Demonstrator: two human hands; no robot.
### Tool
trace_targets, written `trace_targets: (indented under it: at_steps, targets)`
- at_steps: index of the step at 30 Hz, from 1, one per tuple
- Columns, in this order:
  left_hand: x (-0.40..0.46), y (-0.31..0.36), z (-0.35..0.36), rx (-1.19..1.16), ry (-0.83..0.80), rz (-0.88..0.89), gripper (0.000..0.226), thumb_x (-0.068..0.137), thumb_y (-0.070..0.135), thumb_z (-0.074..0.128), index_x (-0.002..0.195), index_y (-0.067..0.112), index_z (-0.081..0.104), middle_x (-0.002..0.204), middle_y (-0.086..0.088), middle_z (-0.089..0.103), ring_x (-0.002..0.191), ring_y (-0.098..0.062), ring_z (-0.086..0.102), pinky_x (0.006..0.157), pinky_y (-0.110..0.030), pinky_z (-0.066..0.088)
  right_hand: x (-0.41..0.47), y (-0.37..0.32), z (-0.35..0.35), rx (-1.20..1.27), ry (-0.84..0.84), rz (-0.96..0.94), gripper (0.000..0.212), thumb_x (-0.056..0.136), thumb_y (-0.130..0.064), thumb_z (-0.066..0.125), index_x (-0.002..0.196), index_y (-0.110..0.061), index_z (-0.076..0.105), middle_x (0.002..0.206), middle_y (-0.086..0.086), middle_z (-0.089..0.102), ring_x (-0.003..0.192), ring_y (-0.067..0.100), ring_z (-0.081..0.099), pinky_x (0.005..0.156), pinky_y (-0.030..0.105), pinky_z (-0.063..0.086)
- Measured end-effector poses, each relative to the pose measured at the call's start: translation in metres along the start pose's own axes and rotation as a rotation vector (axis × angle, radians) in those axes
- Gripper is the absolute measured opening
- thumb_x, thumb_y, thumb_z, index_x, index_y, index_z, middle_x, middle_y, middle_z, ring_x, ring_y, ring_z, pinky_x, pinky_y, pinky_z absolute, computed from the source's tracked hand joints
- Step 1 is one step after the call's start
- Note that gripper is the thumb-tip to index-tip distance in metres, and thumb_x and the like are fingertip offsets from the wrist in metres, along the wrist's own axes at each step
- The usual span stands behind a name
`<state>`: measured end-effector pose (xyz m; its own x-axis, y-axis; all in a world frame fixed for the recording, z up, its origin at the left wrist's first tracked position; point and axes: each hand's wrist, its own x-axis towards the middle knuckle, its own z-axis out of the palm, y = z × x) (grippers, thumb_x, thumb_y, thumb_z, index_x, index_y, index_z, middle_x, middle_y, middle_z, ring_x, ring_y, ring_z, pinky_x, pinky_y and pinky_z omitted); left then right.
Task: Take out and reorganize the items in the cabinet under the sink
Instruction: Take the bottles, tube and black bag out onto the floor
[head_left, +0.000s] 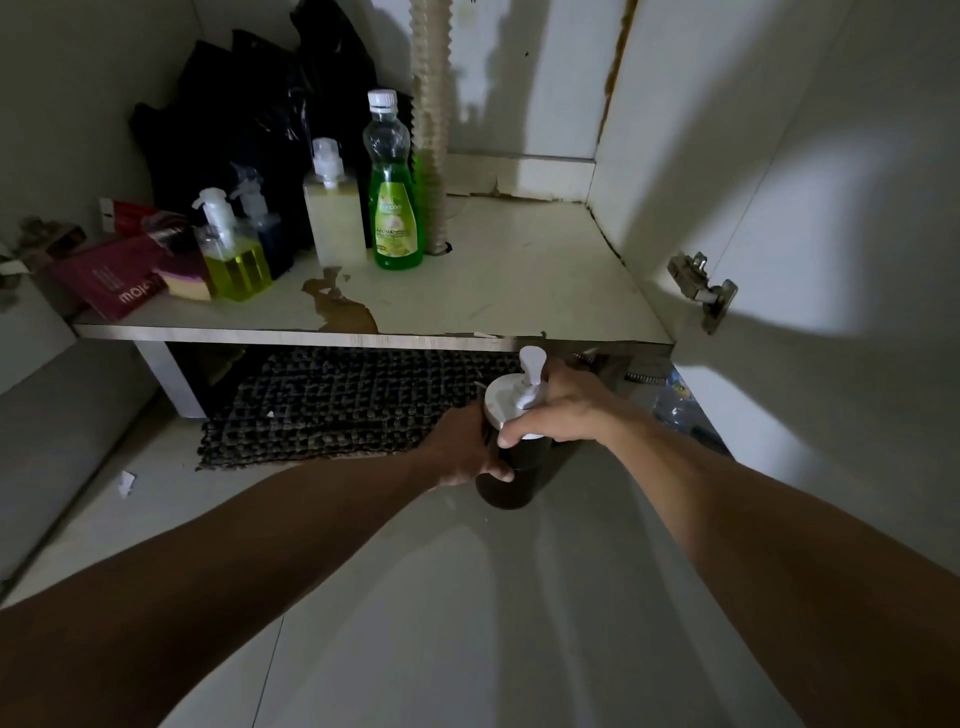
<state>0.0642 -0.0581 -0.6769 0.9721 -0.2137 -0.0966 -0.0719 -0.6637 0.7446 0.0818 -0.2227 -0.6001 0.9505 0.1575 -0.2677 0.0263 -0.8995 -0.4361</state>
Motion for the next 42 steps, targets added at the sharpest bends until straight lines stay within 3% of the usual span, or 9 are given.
trace_targets:
  at_steps: [3, 8, 12, 18, 21, 25, 29, 35, 42]
  targets:
    - [0.002, -0.002, 0.000, -0.010, -0.019, -0.009, 0.075, 0.054, 0.021, 0.094, 0.121, 0.021, 0.060, 0.097, 0.016, 0.064, 0.098, -0.009, 0.061, 0.077, -0.018, 0.046, 0.000, -0.001, -0.001, 0.002, -0.005, 0.026, 0.104, 0.045, -0.061, 0.087, 0.129, -0.017, 0.045, 0.110, -0.003, 0.059, 0.079, 0.010, 0.065, 0.057, 0.025, 0.049]
    - [-0.002, 0.007, -0.007, 0.117, -0.111, -0.011, 0.095, 0.059, 0.018, 0.092, 0.142, 0.017, 0.045, 0.131, 0.000, 0.060, 0.118, -0.021, 0.058, 0.095, -0.029, 0.048, 0.001, -0.003, -0.001, -0.003, -0.103, 0.078, 0.109, 0.051, -0.056, 0.091, 0.138, -0.016, 0.039, 0.118, -0.003, 0.056, 0.085, 0.013, 0.066, 0.068, 0.028, 0.056]
    - [-0.009, 0.019, -0.034, 0.327, -0.143, 0.012, 0.066, 0.076, 0.008, 0.078, 0.135, 0.008, 0.050, 0.127, -0.010, 0.061, 0.117, -0.029, 0.059, 0.091, -0.030, 0.049, -0.001, -0.012, -0.017, -0.130, -0.251, 0.099, 0.085, 0.064, -0.030, 0.091, 0.136, -0.013, 0.049, 0.128, 0.007, 0.058, 0.107, 0.023, 0.064, 0.090, 0.037, 0.059]
    - [-0.015, 0.036, -0.124, 0.409, -0.008, 0.036, 0.030, 0.089, 0.011, 0.060, 0.117, 0.011, 0.068, 0.121, -0.004, 0.065, 0.114, -0.020, 0.059, 0.086, -0.022, 0.044, 0.002, -0.058, -0.093, -0.424, -0.448, 0.228, 0.051, 0.077, -0.015, 0.084, 0.120, 0.000, 0.062, 0.113, 0.019, 0.065, 0.106, 0.027, 0.065, 0.090, 0.034, 0.058]
    - [-0.005, 0.044, -0.176, 0.390, 0.193, 0.015, 0.031, 0.089, 0.018, 0.063, 0.119, 0.014, 0.066, 0.126, -0.004, 0.062, 0.117, -0.021, 0.056, 0.091, -0.024, 0.045, 0.005, -0.097, -0.132, -0.344, -0.324, 0.108, 0.039, 0.083, -0.017, 0.081, 0.117, -0.004, 0.066, 0.095, 0.007, 0.066, 0.085, 0.016, 0.062, 0.083, 0.030, 0.058]
    - [0.017, 0.051, -0.222, 0.255, 0.377, -0.084, 0.060, 0.085, 0.031, 0.070, 0.137, 0.011, 0.048, 0.134, -0.011, 0.053, 0.118, -0.027, 0.053, 0.088, -0.030, 0.047, 0.034, -0.147, -0.162, -0.211, -0.021, -0.116, 0.049, 0.081, -0.027, 0.081, 0.123, -0.009, 0.064, 0.117, 0.009, 0.068, 0.095, 0.020, 0.071, 0.080, 0.033, 0.062]
    - [0.048, 0.054, -0.239, 0.167, 0.503, -0.102, 0.067, 0.084, 0.030, 0.074, 0.137, 0.008, 0.041, 0.133, -0.013, 0.050, 0.117, -0.031, 0.055, 0.090, -0.035, 0.049, 0.069, -0.198, -0.178, -0.080, 0.206, -0.225, 0.022, 0.078, -0.027, 0.081, 0.090, -0.013, 0.069, 0.090, 0.008, 0.067, 0.076, 0.018, 0.069, 0.062, 0.026, 0.059]
    - [0.105, 0.057, -0.237, 0.062, 0.705, -0.008, 0.064, 0.079, 0.022, 0.074, 0.129, 0.008, 0.037, 0.131, -0.014, 0.049, 0.120, -0.035, 0.051, 0.094, -0.043, 0.048, 0.112, -0.247, -0.184, -0.038, 0.417, -0.317, 0.030, 0.083, -0.027, 0.071, 0.106, -0.008, 0.068, 0.099, 0.008, 0.068, 0.085, 0.027, 0.071, 0.076, 0.042, 0.063]
    - [0.138, 0.045, -0.229, -0.165, 0.842, -0.003, 0.048, 0.085, 0.013, 0.066, 0.130, 0.007, 0.050, 0.129, -0.014, 0.054, 0.117, -0.032, 0.054, 0.094, -0.035, 0.044, 0.161, -0.259, -0.161, 0.135, 0.327, -0.401, 0.045, 0.088, -0.036, 0.071, 0.130, -0.021, 0.063, 0.114, -0.001, 0.066, 0.099, 0.020, 0.067, 0.086, 0.038, 0.060]
